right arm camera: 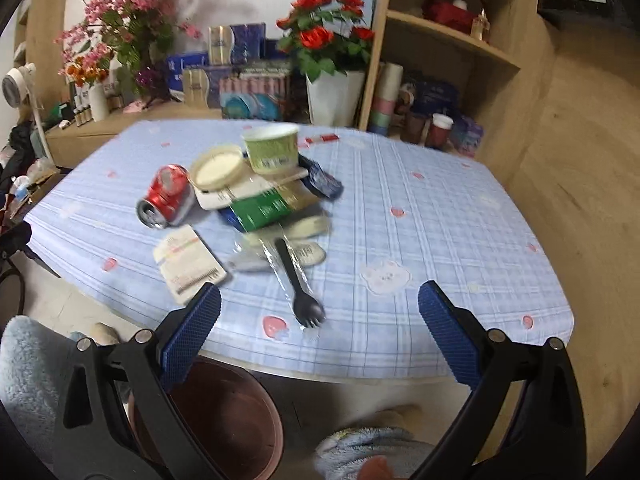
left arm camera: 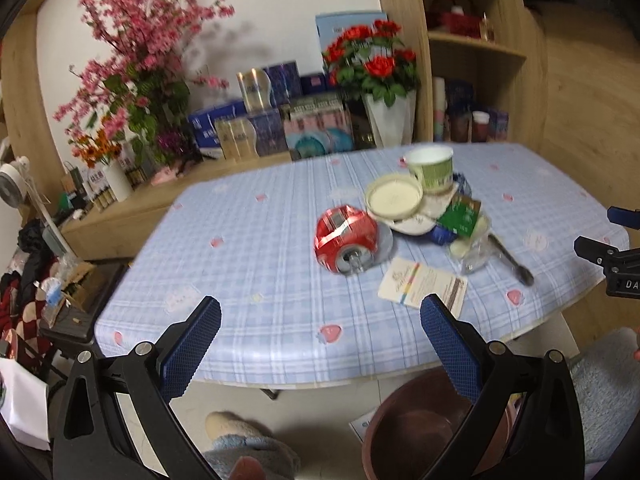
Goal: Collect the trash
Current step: 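Grasp the white printed card with the left tool while the right tool grasps the wrapped black fork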
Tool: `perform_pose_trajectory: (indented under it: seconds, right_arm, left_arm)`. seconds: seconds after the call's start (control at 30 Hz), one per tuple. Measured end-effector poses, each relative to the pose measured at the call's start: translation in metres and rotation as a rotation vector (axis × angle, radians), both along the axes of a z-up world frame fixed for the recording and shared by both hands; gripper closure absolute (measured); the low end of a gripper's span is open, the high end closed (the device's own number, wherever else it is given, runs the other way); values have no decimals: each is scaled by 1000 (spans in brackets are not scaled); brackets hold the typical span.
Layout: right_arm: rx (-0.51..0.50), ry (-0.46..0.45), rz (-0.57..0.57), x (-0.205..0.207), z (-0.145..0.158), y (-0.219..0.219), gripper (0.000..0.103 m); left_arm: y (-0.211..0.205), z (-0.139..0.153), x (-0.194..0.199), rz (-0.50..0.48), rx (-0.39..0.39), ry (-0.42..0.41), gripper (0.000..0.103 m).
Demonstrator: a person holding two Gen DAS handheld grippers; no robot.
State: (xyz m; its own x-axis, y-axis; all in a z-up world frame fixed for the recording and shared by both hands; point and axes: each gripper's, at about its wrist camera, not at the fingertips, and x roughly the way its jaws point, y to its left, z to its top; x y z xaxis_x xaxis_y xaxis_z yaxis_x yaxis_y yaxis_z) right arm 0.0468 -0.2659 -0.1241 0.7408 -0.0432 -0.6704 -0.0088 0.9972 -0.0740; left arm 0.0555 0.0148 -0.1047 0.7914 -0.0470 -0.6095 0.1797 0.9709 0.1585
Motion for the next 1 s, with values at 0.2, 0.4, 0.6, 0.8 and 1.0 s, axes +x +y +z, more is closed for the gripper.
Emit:
perform_pose_trajectory:
  seconds: [0.2, 0.4, 0.6, 0.8, 1.0]
  right_arm:
    - [41, 36, -33, 15, -33, -14, 6]
    - [80, 54, -38, 29, -55, -26, 6]
    - [110, 65, -32, 42, -64, -41, 6]
    - [130, 62, -31, 51, -68, -57, 6]
    - [143, 77, -22, 56, -82, -60, 6]
  left_arm:
    - [-6, -25, 26, 31, -54, 108, 6]
    - [-34, -50, 64, 42, -107, 219, 6]
    - [-66, -74, 109, 114, -196, 318, 6]
    - [-85, -109, 142, 240, -234, 406, 6]
    - [-95, -127, 153, 318, -176, 411, 6]
